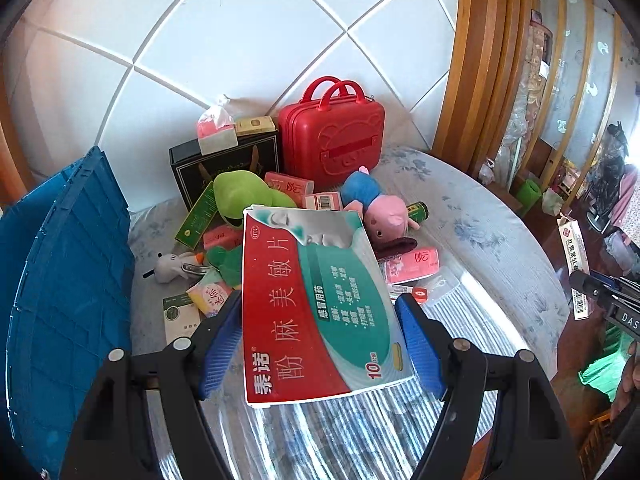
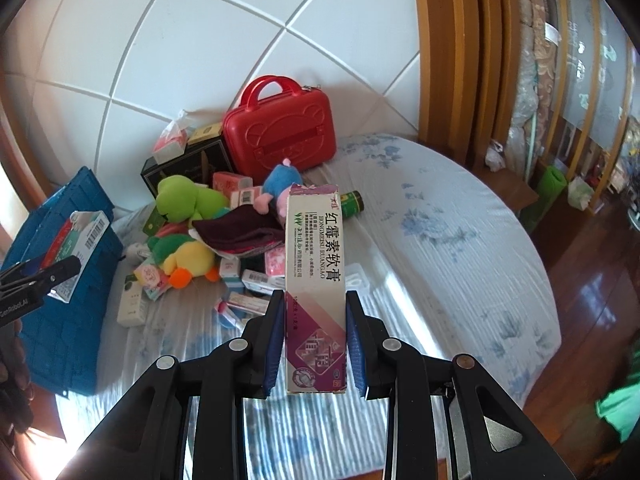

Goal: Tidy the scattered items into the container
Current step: 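Lift and carry the medicine box and ointment box with both tools over the crate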

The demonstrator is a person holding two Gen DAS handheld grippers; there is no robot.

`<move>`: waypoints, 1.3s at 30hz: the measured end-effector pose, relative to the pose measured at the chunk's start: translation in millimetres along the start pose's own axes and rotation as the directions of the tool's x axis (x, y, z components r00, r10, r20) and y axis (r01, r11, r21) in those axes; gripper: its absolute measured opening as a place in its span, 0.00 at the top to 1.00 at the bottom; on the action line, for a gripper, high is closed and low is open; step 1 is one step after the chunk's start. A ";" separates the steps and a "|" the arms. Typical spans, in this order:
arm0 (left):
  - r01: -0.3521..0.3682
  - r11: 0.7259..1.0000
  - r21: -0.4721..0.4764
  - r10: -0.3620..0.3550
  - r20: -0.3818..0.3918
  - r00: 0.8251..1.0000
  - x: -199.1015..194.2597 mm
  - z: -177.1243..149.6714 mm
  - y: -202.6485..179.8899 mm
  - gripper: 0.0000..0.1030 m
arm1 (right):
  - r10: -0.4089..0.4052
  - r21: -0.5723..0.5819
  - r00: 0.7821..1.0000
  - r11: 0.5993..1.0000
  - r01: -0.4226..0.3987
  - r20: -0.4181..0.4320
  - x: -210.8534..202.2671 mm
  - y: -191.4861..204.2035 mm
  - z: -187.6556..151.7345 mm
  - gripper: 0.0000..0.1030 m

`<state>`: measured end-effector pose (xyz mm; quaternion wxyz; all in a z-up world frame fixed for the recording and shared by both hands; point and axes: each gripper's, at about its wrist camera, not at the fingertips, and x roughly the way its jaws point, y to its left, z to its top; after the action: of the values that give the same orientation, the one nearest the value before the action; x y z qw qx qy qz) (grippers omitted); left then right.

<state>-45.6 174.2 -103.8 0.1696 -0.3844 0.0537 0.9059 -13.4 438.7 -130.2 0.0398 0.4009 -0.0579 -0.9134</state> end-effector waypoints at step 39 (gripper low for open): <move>0.039 0.999 -0.026 -0.035 0.147 0.989 -89.7 18.3 141.9 0.27 | 0.022 -0.061 0.993 0.998 -0.015 0.115 -43.8 153.0 27.7 0.73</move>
<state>-49.4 21.6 -31.6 0.1843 -0.3202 0.0209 0.9290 -0.2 294.5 -58.7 0.0570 0.3453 -0.0364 -0.9361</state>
